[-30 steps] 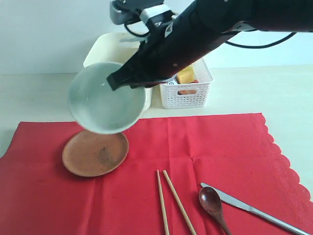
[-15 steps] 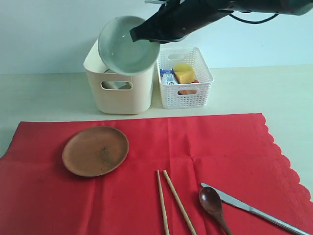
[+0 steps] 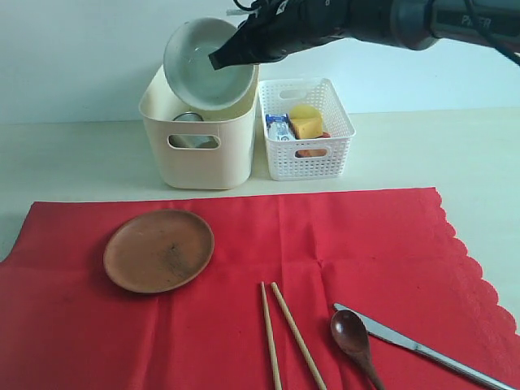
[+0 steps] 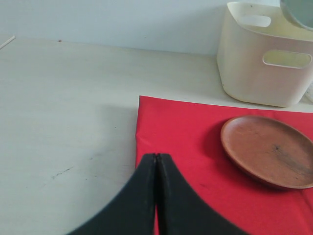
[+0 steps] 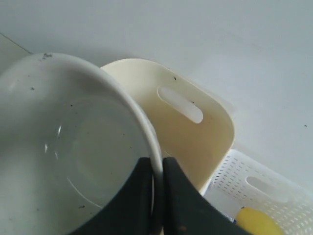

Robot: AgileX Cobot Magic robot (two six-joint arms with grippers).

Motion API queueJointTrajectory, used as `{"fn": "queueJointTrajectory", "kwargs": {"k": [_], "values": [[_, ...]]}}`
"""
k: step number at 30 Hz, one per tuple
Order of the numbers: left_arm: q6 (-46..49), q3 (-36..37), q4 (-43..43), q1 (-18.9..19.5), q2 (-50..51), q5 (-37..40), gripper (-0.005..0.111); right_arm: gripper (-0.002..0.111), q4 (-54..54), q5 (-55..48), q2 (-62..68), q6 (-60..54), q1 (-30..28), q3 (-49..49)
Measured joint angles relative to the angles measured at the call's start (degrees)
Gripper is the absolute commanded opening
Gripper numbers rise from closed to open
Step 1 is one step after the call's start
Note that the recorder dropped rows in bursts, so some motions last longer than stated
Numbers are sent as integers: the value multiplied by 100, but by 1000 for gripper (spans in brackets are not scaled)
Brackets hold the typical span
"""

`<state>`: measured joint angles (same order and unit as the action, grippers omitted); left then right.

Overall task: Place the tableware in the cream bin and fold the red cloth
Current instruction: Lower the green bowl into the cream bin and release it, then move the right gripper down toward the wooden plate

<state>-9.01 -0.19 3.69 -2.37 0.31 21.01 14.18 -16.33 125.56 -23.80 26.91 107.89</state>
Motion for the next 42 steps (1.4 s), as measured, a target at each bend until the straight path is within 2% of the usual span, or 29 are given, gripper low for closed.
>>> {"fn": "queueJointTrajectory", "kwargs": {"k": [6, 8, 11, 16, 20, 27, 38, 42], "values": [[0, 0, 0, 0, 0, 0, 0, 0, 23, 21, 331, -22, 0, 97], [0, 0, 0, 0, 0, 0, 0, 4, 23, 23, 439, -86, 0, 97], [0, 0, 0, 0, 0, 0, 0, 15, 34, 23, 550, -126, 0, 97], [0, 0, 0, 0, 0, 0, 0, 42, 45, 55, 574, -136, 0, 97], [0, 0, 0, 0, 0, 0, 0, 52, 56, 78, 574, -136, 0, 97], [0, 0, 0, 0, 0, 0, 0, 53, 100, -525, 147, -113, 0, 110], [0, 0, 0, 0, 0, 0, 0, 53, 165, -2375, -941, 380, 0, 129], [0, 0, 0, 0, 0, 0, 0, 51, 686, -2962, -1086, 446, 0, 129]]}}
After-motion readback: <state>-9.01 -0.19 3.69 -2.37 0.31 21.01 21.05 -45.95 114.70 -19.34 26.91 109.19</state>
